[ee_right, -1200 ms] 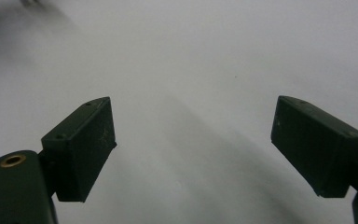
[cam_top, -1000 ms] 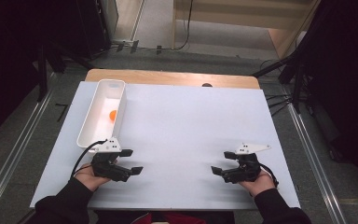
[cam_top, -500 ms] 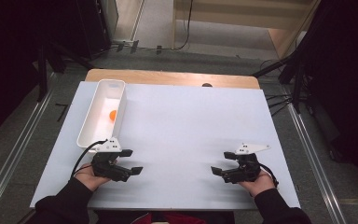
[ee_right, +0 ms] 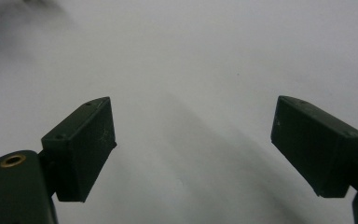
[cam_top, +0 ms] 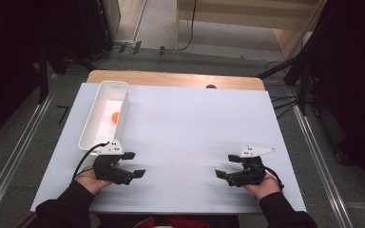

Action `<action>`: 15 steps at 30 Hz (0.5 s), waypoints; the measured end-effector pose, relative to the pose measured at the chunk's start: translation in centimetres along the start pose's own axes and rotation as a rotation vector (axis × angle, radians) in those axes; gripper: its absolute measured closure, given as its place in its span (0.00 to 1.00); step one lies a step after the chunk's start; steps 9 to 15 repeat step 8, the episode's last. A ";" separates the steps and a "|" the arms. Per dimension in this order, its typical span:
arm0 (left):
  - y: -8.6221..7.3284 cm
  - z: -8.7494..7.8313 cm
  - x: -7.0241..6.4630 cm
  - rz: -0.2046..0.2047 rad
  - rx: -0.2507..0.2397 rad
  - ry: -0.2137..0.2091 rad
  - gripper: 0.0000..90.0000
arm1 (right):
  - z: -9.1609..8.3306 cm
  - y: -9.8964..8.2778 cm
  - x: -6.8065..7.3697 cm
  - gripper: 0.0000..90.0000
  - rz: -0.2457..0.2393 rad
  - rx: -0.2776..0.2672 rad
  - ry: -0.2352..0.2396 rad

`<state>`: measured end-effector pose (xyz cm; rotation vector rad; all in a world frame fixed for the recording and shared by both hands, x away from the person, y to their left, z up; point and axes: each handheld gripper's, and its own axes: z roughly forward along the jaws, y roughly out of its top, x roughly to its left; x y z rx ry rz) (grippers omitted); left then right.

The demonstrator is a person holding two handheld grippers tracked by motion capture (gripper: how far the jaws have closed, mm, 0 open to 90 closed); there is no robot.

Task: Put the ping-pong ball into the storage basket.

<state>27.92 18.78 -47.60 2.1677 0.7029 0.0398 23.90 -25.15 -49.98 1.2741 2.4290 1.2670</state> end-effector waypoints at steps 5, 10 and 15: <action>0.0 0.0 0.0 0.001 0.002 0.001 0.23 | 0.0 0.0 0.0 0.14 0.000 0.001 0.000; 0.0 0.0 0.0 0.001 -0.001 -0.001 0.23 | 0.0 0.0 -0.1 0.14 -0.003 0.002 0.002; 0.0 0.0 0.0 0.001 -0.001 -0.001 0.23 | 0.0 0.0 -0.1 0.14 -0.003 0.002 0.002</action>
